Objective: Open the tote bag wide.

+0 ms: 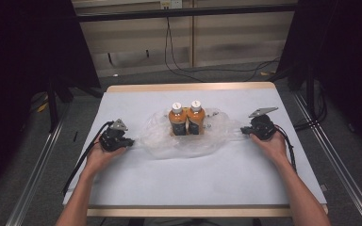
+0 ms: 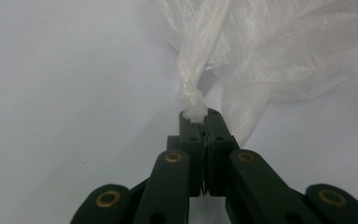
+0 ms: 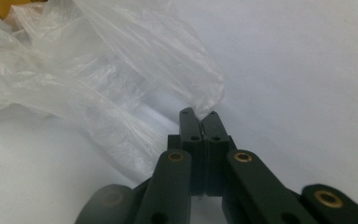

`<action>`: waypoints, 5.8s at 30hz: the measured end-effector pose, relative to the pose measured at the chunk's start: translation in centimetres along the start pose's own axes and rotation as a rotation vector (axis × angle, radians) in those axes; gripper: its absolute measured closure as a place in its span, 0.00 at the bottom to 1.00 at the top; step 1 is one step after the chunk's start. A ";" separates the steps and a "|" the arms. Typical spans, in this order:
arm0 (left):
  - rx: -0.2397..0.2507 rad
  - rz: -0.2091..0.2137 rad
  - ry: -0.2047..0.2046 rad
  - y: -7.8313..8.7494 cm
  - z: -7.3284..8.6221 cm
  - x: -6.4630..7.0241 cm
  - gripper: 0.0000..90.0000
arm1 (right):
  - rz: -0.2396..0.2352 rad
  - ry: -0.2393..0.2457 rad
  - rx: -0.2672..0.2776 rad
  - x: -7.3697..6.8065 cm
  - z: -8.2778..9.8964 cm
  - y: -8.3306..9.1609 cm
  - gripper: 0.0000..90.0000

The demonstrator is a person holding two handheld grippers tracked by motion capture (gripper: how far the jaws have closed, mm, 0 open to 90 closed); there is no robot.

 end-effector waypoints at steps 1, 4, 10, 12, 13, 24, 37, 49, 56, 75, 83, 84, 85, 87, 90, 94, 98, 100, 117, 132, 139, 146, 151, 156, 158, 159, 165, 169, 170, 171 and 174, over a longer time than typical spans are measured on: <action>0.005 0.003 -0.001 0.0 0.1 -0.2 0.98 | -0.009 -0.010 0.005 0.0 0.0 0.0 1.00; 0.040 0.024 0.024 0.2 -0.1 -0.2 0.94 | -0.008 -0.015 0.019 0.2 0.2 0.0 0.96; 0.096 -0.007 0.056 1.3 -0.2 -0.7 0.70 | -0.047 -0.051 0.084 0.4 -0.1 0.8 0.71; 0.147 -0.010 0.079 1.9 -0.4 -0.9 0.62 | -0.065 -0.055 0.115 0.4 -0.4 1.4 0.65; 0.172 -0.016 0.095 2.2 -0.5 -1.0 0.59 | -0.076 -0.060 0.137 0.3 -0.6 1.9 0.62; 0.330 -0.004 0.145 5.0 -1.2 -1.2 0.41 | -0.111 -0.095 0.282 0.3 -1.9 4.8 0.44; 0.440 0.016 0.093 7.2 -3.1 -0.3 0.68 | -0.205 0.015 0.281 -3.7 -3.8 5.0 0.61; 0.319 0.093 -0.040 3.6 -6.9 2.3 1.00 | -0.301 0.147 0.161 -6.5 -4.9 3.3 1.00; 0.285 0.104 -0.079 2.2 -8.6 2.3 1.00 | -0.312 0.209 0.069 -8.1 -6.1 0.9 1.00; 0.096 0.142 -0.193 -3.3 -10.6 3.6 1.00 | -0.274 0.304 -0.112 -9.7 -8.2 -3.4 1.00; 0.018 0.126 -0.202 -5.3 -10.2 3.6 1.00 | -0.252 0.275 -0.163 -9.1 -7.5 -4.8 1.00; 0.002 0.122 -0.232 -5.3 -10.3 3.7 1.00 | -0.250 0.277 -0.162 -9.1 -7.5 -4.9 1.00; 0.014 0.128 -0.213 -5.5 -10.3 3.9 1.00 | -0.253 0.277 -0.161 -9.0 -7.5 -5.1 1.00; -0.017 0.132 -0.239 -5.8 -10.3 3.9 1.00 | -0.251 0.275 -0.172 -9.0 -7.3 -5.3 1.00; -0.054 0.116 -0.238 -6.3 -9.9 3.8 1.00 | -0.232 0.275 -0.195 -9.0 -7.1 -5.5 1.00; -0.072 0.120 -0.245 -6.4 -9.7 3.5 1.00 | -0.201 0.312 -0.219 -9.3 -6.7 -5.7 1.00; -0.100 0.085 -0.269 -6.3 -9.6 3.2 1.00 | -0.192 0.305 -0.226 -8.8 -6.3 -5.8 1.00; -0.130 0.063 -0.290 -6.1 -9.5 3.0 1.00 | -0.167 0.311 -0.221 -8.5 -6.2 -5.7 1.00; -0.255 -0.018 -0.313 -4.8 -7.8 0.6 1.00 | 0.035 0.425 -0.298 -5.1 -5.8 -4.0 1.00; -0.267 -0.021 -0.289 -3.7 -6.3 -0.3 1.00 | 0.077 0.448 -0.350 -2.7 -4.6 -2.2 1.00; -0.272 -0.032 -0.296 -3.3 -5.8 -0.2 1.00 | 0.064 0.435 -0.364 -2.9 -3.9 -1.4 1.00; -0.274 -0.017 -0.305 -2.6 -5.2 -0.4 1.00 | 0.044 0.499 -0.372 -3.8 -2.7 -0.4 1.00; -0.269 -0.024 -0.291 -2.7 -5.0 -0.5 1.00 | 0.003 0.450 -0.345 -3.1 -2.6 -0.3 1.00; -0.251 -0.043 -0.273 -2.4 -4.6 -0.9 1.00 | -0.004 0.418 -0.310 -2.7 -2.6 -0.4 1.00; -0.243 -0.037 -0.268 -2.5 -4.5 -0.9 1.00 | -0.002 0.418 -0.310 -2.6 -2.6 -0.4 1.00; -0.240 -0.046 -0.263 -2.5 -4.5 -1.0 1.00 | 0.001 0.411 -0.309 -2.7 -2.6 -0.4 1.00; -0.209 -0.055 -0.212 -2.7 -4.4 -1.9 1.00 | 0.014 0.376 -0.276 -2.5 -2.8 -0.8 1.00; -0.198 -0.076 -0.207 -2.6 -4.1 -2.0 1.00 | 0.018 0.393 -0.254 -2.5 -2.9 -1.0 1.00; -0.187 -0.071 -0.186 -2.6 -4.0 -2.1 1.00 | 0.015 0.388 -0.248 -2.5 -2.9 -1.0 1.00; -0.170 -0.065 -0.164 -2.5 -3.8 -2.2 1.00 | 0.012 0.369 -0.234 -2.6 -2.8 -1.1 1.00; -0.137 -0.034 -0.132 -2.2 -3.4 -2.0 1.00 | -0.023 0.349 -0.201 -2.6 -2.5 -1.0 1.00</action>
Point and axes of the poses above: each handheld gripper's, and its own axes: y roughly backward along the jaws, z roughly out of its underside, x roughly to its right, the point moved 2 cm from there along -y, roughly forward along the jaws, and after that the axes turned 11 degrees about -y, right-handed, at the moved point
